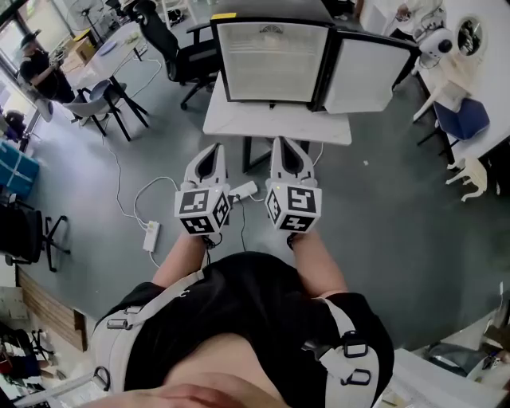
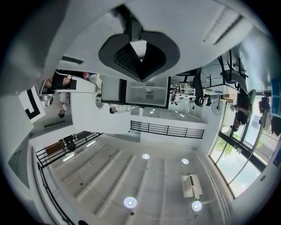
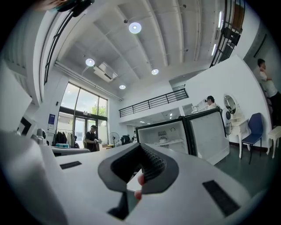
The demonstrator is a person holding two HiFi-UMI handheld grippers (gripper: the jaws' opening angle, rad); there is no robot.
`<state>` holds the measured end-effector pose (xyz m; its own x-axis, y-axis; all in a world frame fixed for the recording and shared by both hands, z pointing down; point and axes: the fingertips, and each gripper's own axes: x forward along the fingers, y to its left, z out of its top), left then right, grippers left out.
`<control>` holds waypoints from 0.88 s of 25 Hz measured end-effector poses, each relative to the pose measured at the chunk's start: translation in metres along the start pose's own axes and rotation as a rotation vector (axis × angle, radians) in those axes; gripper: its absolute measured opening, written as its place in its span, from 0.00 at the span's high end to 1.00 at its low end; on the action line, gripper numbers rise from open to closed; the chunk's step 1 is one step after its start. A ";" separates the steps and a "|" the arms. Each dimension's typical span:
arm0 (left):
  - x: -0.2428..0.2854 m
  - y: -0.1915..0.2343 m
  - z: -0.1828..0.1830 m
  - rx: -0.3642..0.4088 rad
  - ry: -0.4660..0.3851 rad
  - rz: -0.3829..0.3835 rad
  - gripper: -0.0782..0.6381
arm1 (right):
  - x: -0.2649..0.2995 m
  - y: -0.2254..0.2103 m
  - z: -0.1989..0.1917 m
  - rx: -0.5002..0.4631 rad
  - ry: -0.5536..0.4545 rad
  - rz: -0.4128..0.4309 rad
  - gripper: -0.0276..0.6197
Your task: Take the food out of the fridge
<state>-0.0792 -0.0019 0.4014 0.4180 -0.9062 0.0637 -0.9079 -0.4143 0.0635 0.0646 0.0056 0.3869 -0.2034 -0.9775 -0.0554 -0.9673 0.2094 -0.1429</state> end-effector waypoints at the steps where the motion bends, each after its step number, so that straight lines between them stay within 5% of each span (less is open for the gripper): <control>1: 0.001 0.002 0.001 0.000 -0.002 -0.001 0.89 | 0.002 0.002 0.000 -0.003 0.001 0.001 0.95; 22: 0.003 0.066 -0.014 -0.051 0.007 -0.027 0.89 | 0.033 0.047 -0.019 -0.037 0.021 -0.041 0.95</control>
<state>-0.1377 -0.0310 0.4196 0.4427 -0.8940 0.0685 -0.8936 -0.4336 0.1159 0.0099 -0.0170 0.3974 -0.1659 -0.9857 -0.0298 -0.9798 0.1682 -0.1079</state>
